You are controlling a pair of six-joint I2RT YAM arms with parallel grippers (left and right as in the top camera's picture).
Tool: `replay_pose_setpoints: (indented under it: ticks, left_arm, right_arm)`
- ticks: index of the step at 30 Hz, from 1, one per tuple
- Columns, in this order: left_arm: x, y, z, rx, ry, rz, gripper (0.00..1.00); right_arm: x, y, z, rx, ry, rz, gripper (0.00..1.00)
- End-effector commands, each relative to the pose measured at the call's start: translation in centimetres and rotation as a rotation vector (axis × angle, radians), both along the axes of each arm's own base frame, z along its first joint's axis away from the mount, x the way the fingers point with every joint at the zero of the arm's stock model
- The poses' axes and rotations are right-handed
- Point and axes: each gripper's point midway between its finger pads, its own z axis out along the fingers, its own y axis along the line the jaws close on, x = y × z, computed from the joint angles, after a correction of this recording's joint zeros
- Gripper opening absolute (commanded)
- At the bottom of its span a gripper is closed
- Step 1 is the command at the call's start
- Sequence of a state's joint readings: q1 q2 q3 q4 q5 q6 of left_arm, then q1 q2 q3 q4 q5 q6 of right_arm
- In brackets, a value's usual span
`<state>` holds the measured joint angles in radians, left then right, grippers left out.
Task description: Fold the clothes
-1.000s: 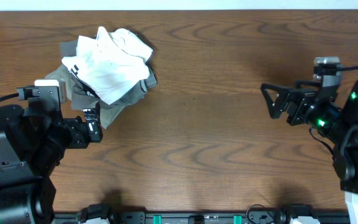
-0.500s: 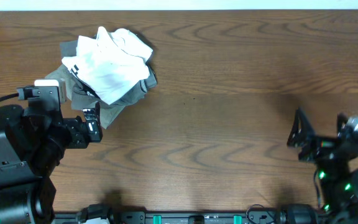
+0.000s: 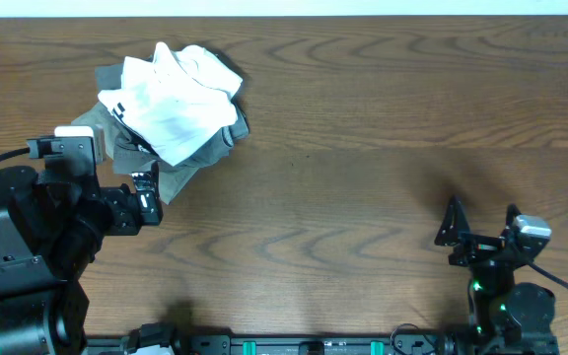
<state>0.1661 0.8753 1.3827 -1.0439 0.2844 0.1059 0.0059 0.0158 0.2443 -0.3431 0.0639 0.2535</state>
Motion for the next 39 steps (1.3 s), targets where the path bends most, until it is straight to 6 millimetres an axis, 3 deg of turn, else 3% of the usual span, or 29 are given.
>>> replay_pose_setpoints:
  ticks: [1,7,39]
  left_arm:
    - [0.0,-0.1,0.3,0.011,-0.009,-0.010,0.98]
    - [0.0,-0.1,0.3,0.010,-0.009,-0.010,0.98]
    - [-0.1,0.0,0.3,0.013,-0.005,-0.005,0.98]
  right_arm:
    - [0.4,0.1,-1.3,0.016,0.002,0.001,0.99]
    - [1.2,0.2,-5.2,0.030,0.058,0.005,0.99]
    - [1.5,0.2,-5.2,0.030,0.038,0.005,0.99]
